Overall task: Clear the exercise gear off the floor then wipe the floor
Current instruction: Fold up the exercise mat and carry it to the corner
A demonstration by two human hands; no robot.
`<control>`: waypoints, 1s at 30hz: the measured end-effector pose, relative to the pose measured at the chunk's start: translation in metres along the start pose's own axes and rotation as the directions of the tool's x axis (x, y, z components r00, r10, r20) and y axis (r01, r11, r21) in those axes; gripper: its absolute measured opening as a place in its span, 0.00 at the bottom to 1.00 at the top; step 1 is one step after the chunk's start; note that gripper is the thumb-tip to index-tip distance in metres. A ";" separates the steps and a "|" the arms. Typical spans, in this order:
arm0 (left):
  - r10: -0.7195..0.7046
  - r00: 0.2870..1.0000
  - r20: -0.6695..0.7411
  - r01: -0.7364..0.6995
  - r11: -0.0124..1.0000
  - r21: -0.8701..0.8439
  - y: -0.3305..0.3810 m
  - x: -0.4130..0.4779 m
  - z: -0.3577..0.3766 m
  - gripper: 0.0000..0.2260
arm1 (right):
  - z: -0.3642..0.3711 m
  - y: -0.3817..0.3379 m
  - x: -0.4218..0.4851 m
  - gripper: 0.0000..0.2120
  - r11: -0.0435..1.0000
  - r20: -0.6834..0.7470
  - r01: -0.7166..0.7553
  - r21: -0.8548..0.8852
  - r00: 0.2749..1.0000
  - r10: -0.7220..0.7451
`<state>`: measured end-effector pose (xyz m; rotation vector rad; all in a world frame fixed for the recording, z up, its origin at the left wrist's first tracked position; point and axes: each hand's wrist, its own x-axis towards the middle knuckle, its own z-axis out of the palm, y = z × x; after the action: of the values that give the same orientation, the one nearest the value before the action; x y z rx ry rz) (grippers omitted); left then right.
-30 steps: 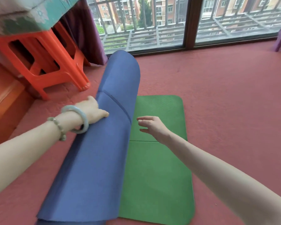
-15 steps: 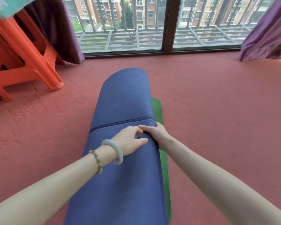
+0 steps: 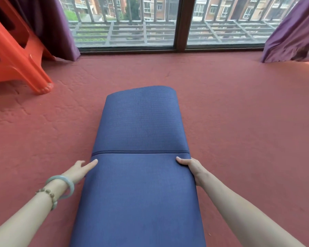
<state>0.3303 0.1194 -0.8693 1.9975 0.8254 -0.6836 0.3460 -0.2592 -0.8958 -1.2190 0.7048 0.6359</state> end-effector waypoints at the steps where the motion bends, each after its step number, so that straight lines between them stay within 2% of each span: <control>1: 0.002 0.999 0.035 -0.002 1.000 -0.008 -0.005 0.007 0.004 0.35 | -0.001 0.002 0.003 0.17 1.000 -0.010 0.002 0.001 1.000 -0.002; 4: 0.075 0.995 0.059 -0.071 0.995 -0.071 0.000 0.011 0.014 0.22 | -0.005 0.008 0.011 0.15 0.998 -0.045 0.048 -0.029 0.998 -0.049; 9: 0.129 0.990 0.062 -0.113 0.970 -0.214 0.010 0.022 0.019 0.15 | -0.010 0.010 0.025 0.16 0.979 -0.081 0.094 -0.182 0.991 -0.110; 15: 0.053 0.995 0.079 -0.031 0.966 -0.256 0.010 0.036 0.020 0.23 | -0.012 0.003 0.031 0.12 0.970 -0.094 0.058 -0.235 0.992 -0.082; 21: -0.028 0.999 0.031 0.034 0.976 -0.213 0.018 0.036 0.026 0.18 | -0.011 -0.004 0.031 0.12 0.978 -0.131 -0.059 -0.200 0.991 0.033; 23: -0.049 0.997 0.053 0.062 0.960 -0.274 0.018 0.031 0.022 0.19 | -0.009 -0.008 0.027 0.11 0.975 -0.102 -0.118 -0.186 0.990 0.100; 27: -0.059 0.986 0.158 0.118 0.911 -0.395 0.016 0.012 0.013 0.14 | -0.008 -0.017 0.019 0.11 0.979 0.093 -0.176 -0.103 0.978 0.186; 30: -0.083 0.970 0.227 0.181 0.873 -0.453 0.013 -0.001 0.010 0.10 | -0.007 -0.017 0.019 0.13 0.971 0.117 -0.201 -0.127 0.969 0.216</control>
<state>0.3381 0.1054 -0.8669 1.4171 0.9117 -0.6733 0.3699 -0.2685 -0.9014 -1.2043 0.7000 0.9339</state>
